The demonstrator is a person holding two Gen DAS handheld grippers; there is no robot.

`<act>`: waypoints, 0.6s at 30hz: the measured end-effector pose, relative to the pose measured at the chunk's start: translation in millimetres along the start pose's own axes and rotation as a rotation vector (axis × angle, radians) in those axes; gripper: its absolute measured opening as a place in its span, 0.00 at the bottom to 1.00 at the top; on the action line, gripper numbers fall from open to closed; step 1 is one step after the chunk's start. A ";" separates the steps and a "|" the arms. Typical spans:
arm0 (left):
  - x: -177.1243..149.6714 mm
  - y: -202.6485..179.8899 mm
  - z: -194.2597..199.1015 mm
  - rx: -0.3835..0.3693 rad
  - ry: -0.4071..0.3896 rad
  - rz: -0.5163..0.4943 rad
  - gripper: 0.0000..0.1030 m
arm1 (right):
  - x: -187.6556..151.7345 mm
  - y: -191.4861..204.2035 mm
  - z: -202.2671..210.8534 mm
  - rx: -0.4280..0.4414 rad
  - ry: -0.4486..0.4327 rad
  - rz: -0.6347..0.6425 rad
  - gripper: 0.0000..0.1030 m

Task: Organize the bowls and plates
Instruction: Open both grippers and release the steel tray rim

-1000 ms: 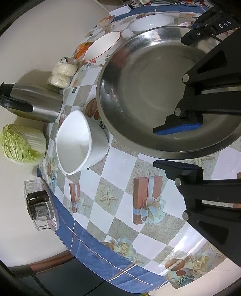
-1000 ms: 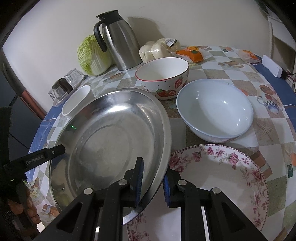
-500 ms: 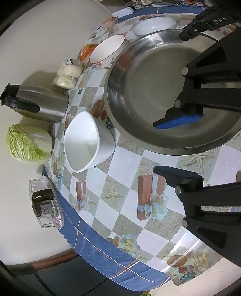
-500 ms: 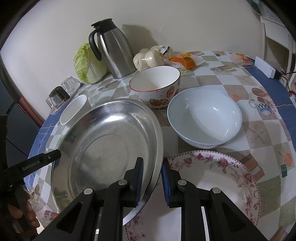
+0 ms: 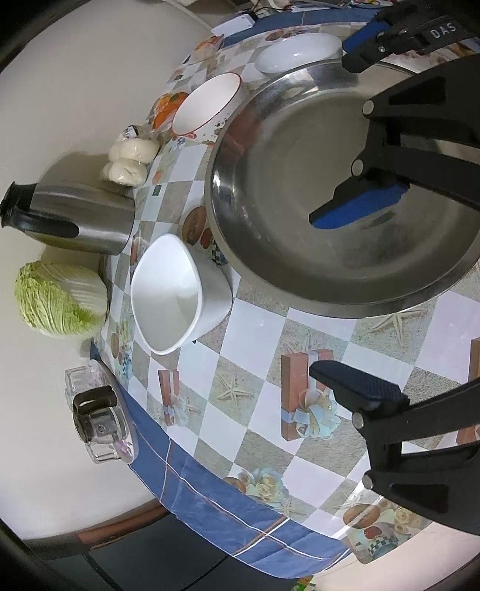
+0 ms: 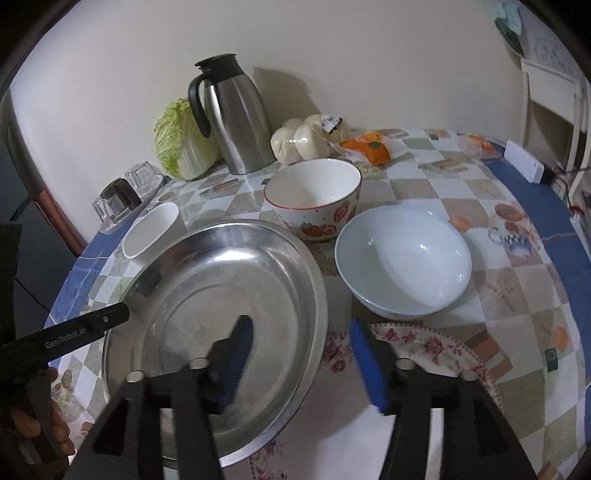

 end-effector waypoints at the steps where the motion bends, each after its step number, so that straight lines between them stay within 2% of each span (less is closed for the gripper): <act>1: 0.0 -1.0 0.0 0.002 0.000 -0.007 0.77 | 0.2 1.1 0.1 0.000 -0.003 0.007 0.69; 5: -0.3 -4.1 0.3 0.005 0.002 -0.032 0.80 | 0.1 4.9 0.9 -0.012 -0.015 0.033 0.81; 8: -0.2 -5.3 1.2 0.014 0.000 -0.048 0.91 | 1.2 4.4 2.8 -0.026 -0.027 0.041 0.93; 9: 0.0 -5.3 2.4 0.020 -0.004 -0.052 0.92 | 1.6 3.8 3.0 -0.028 -0.028 0.041 1.00; 18: 3.1 2.3 19.1 0.022 -0.038 -0.022 0.96 | 3.1 7.8 15.3 -0.043 -0.036 0.053 1.00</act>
Point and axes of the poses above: each gripper's, at about its wrist camera, not at the fingertips, and z roughly against the way its jaws point, y to its left, x to its top, the point moved 7 cm from there along -z, roughly the way its jaws point, and after that the axes turned 9 degrees about -z, right-handed, at the moved point
